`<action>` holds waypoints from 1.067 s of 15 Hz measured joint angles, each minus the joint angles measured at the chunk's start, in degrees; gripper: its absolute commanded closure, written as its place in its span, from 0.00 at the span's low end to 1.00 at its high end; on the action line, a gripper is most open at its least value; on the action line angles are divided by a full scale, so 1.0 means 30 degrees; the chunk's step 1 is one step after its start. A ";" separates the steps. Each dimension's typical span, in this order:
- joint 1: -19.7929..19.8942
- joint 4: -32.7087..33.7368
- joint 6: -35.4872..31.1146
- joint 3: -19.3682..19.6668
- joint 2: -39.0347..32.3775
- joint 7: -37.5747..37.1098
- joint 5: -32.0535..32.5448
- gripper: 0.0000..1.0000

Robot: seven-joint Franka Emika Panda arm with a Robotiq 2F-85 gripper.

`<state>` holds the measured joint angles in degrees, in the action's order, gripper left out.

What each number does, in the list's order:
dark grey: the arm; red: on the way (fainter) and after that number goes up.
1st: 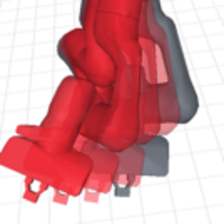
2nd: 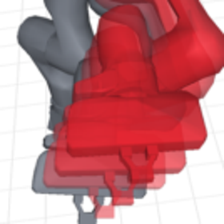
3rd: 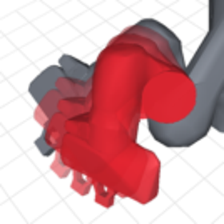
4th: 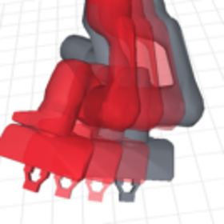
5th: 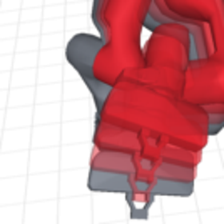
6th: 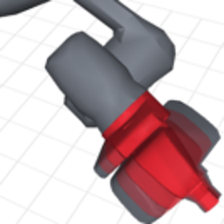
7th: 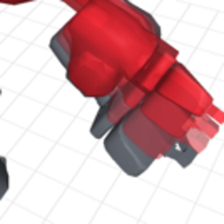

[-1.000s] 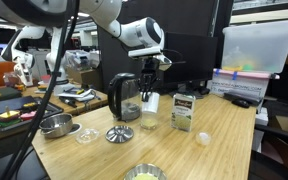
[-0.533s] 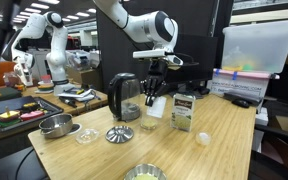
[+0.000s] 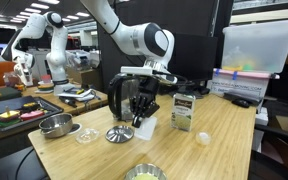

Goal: Pour the contents from the white cup into the glass cup then put the white cup on the table

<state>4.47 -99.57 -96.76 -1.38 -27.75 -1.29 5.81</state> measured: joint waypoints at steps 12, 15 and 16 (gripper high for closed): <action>-0.0098 -0.3871 -0.2430 0.0153 0.2612 0.0073 -0.1015 0.98; -0.0112 -0.4260 -0.3290 0.0154 0.2092 0.0443 -0.1812 0.98; -0.0111 -0.4275 -0.3581 0.0156 0.1705 0.0550 -0.2062 0.98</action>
<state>4.14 -112.40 -107.50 -0.91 -22.64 0.36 -0.37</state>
